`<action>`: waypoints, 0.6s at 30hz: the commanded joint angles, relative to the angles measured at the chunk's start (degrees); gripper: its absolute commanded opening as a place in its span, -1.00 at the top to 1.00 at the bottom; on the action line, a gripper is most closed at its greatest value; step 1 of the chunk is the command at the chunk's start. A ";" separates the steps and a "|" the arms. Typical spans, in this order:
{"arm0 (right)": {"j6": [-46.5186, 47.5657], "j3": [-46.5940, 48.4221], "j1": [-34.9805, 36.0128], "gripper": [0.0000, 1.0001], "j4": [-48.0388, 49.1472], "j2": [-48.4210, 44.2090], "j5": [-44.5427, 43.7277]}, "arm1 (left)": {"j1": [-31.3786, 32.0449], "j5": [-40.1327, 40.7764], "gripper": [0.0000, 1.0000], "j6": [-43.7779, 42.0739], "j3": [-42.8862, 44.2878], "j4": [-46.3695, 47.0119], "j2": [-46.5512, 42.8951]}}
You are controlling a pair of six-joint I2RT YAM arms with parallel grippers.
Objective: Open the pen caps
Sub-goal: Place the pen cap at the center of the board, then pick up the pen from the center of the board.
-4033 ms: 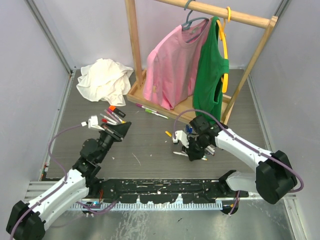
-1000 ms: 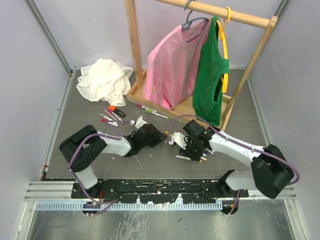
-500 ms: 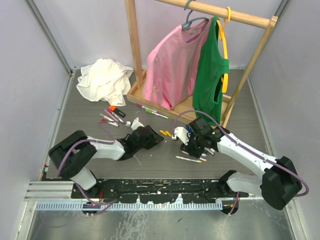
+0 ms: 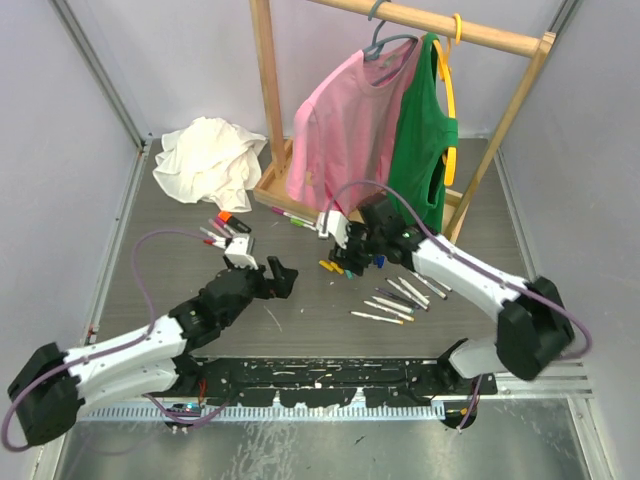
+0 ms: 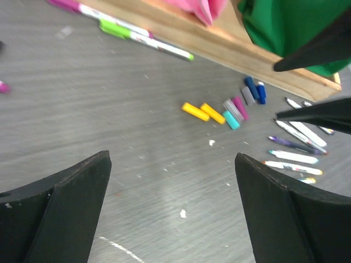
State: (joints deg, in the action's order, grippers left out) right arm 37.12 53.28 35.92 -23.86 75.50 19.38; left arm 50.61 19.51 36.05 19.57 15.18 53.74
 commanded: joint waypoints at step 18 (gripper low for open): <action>-15.81 27.07 1.51 0.10 8.92 36.54 -15.66 | -0.22 13.98 -0.96 -11.35 -8.41 -3.93 -15.87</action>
State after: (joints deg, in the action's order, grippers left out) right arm 24.67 76.73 37.10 -17.52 110.85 8.08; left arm 50.50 31.66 25.85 10.44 8.73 37.58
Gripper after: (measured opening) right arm 0.465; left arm 0.983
